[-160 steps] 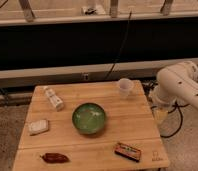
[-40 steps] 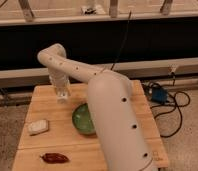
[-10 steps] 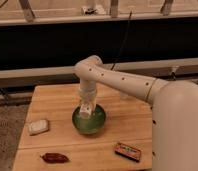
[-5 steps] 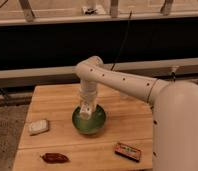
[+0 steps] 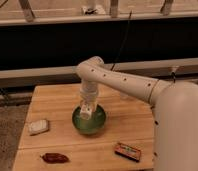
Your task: Place the bottle in the ceramic bowl
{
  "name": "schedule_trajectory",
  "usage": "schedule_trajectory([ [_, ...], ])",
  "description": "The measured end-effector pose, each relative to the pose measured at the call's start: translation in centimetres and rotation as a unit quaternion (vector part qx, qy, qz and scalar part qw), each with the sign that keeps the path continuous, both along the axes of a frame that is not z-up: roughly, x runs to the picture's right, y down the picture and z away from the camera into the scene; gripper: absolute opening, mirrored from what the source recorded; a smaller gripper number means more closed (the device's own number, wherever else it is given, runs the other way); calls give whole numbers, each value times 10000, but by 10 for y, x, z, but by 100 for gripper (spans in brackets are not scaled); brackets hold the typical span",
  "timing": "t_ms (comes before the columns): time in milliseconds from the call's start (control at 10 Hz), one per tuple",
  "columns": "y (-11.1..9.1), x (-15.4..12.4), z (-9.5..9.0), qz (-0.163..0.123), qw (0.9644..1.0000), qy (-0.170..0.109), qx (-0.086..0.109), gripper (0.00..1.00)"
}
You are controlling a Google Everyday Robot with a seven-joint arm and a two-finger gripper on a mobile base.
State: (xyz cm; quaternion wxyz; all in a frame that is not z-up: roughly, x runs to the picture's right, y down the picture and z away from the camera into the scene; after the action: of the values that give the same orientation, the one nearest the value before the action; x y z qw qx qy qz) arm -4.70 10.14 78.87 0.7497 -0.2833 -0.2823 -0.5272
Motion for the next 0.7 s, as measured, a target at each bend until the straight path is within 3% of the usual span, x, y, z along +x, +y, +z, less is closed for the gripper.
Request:
schedule_trajectory([
  [100,0,1,0,12,10000,6,-6,74],
  [300,0,2,0,44,10000,16,-13,79],
  [500,0,3,1,69,10000,26,-23,77],
  [700,0,5,1,92,9999,35,-32,68],
])
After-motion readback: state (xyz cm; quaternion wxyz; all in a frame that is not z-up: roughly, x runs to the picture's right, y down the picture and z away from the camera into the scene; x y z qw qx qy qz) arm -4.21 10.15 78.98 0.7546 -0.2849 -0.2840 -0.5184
